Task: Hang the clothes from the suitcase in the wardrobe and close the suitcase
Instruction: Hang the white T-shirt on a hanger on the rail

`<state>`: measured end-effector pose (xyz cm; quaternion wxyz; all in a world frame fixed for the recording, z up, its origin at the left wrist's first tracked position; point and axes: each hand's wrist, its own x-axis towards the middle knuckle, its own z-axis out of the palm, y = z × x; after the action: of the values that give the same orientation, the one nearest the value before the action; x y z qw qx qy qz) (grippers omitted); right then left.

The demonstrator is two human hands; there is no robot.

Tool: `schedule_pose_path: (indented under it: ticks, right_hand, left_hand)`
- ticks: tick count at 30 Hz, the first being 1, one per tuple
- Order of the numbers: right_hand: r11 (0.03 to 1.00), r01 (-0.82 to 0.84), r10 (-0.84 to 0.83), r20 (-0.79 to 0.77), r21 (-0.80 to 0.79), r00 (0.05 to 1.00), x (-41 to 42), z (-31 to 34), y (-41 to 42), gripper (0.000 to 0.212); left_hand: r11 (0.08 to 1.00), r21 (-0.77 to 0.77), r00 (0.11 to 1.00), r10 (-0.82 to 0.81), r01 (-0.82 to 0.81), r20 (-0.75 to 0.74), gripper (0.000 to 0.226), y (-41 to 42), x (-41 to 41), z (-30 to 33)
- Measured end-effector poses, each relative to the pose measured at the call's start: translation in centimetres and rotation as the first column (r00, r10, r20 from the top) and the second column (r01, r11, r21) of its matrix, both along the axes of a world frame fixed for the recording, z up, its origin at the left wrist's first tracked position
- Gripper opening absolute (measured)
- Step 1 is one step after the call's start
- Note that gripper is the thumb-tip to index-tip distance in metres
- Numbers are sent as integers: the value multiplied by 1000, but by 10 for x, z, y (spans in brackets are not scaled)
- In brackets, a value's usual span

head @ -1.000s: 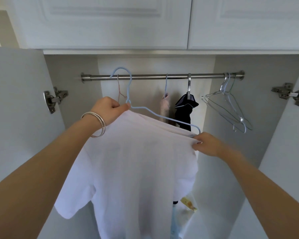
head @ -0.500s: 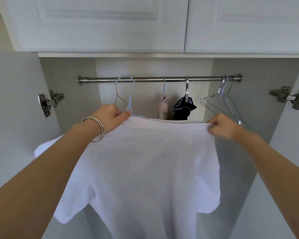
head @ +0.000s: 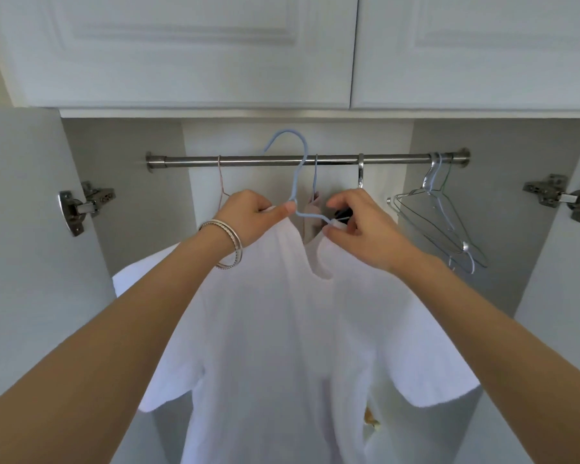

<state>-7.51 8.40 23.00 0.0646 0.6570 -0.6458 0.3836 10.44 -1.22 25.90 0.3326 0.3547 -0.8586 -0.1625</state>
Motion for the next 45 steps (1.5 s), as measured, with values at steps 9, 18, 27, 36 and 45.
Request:
schedule_pose_path:
  ticks: [9, 18, 27, 36, 45]
  right_hand:
    - [991, 128, -130, 204, 23, 970, -23, -21, -8, 45]
    - [991, 122, -130, 311, 48, 941, -59, -22, -13, 46]
    - [919, 79, -258, 440, 385, 860, -59, -24, -21, 44]
    - [857, -169, -326, 768, 486, 551, -24, -32, -51, 31]
    - [963, -36, -243, 923, 266, 298, 40, -28, -150, 18]
  left_hand:
    - [998, 1, 998, -55, 55, -23, 52, -28, 9, -12]
    - [987, 99, 986, 117, -129, 117, 49, -67, 37, -58]
    - [922, 206, 887, 227, -328, 401, 33, -78, 9, -86]
    - [932, 259, 926, 158, -255, 344, 28, -90, -12, -83]
    - [961, 272, 973, -26, -38, 229, 28, -111, -17, -47]
